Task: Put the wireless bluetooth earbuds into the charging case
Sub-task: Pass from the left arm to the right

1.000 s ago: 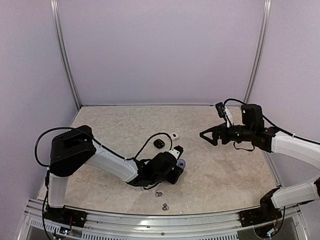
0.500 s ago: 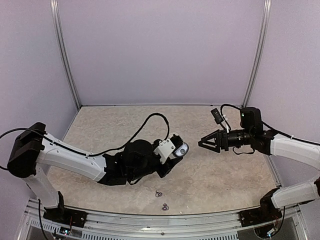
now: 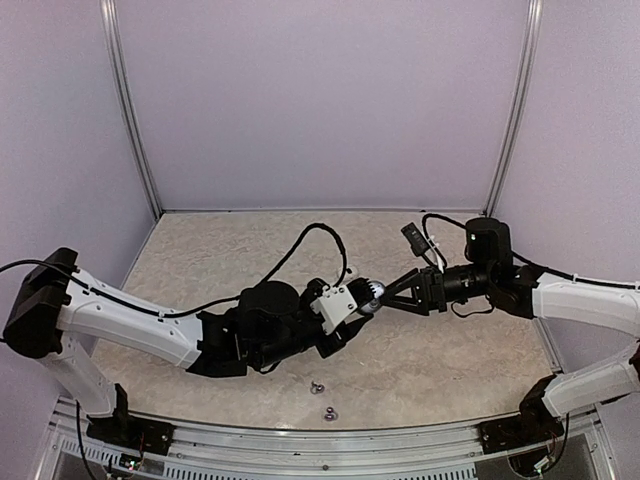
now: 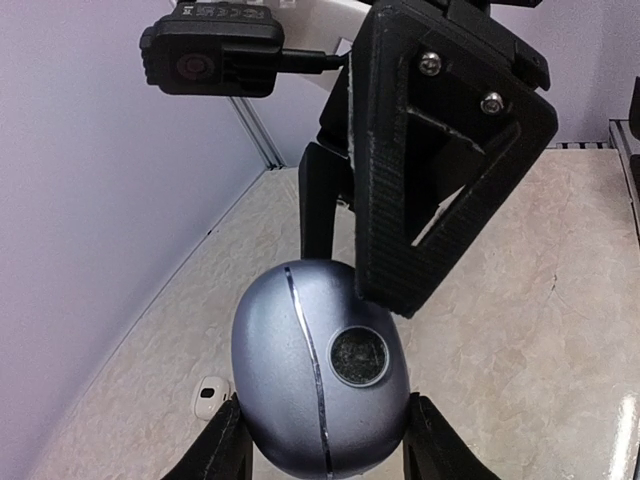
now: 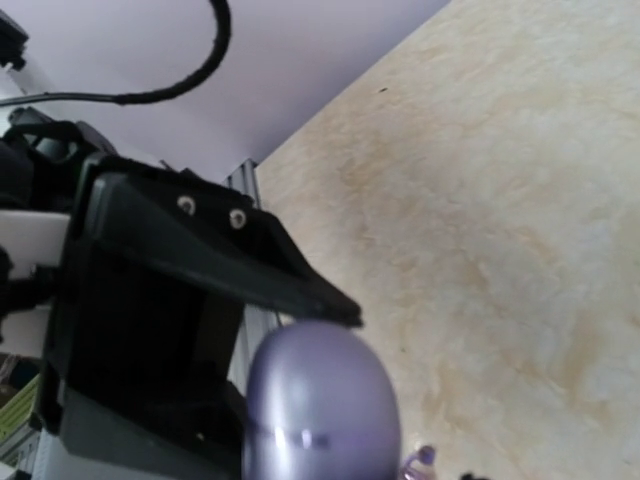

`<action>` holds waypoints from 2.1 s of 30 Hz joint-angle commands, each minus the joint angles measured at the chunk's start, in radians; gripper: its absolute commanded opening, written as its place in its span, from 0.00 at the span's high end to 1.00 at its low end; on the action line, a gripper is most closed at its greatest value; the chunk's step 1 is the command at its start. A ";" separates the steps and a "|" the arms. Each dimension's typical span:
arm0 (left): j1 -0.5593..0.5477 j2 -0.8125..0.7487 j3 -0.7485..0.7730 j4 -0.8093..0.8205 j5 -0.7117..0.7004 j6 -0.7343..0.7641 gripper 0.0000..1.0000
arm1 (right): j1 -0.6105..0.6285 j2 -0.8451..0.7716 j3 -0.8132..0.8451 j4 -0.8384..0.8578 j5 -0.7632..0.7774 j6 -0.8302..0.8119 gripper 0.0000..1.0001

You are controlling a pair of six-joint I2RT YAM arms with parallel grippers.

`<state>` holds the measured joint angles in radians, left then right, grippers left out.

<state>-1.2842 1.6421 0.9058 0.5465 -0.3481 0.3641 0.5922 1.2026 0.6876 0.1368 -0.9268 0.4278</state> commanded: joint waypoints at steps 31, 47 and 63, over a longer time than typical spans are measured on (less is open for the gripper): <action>-0.034 -0.036 0.016 0.073 -0.034 0.068 0.67 | 0.076 0.052 -0.053 0.172 -0.034 0.105 0.66; -0.056 -0.050 -0.004 0.062 -0.001 0.081 0.36 | 0.074 0.024 -0.042 0.149 -0.024 0.070 0.78; 0.024 -0.197 -0.014 -0.022 0.267 -0.207 0.30 | 0.102 -0.105 -0.001 -0.023 0.044 -0.229 0.83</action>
<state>-1.3006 1.4471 0.8536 0.5423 -0.1600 0.2867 0.6689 1.1282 0.6445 0.1776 -0.9043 0.3035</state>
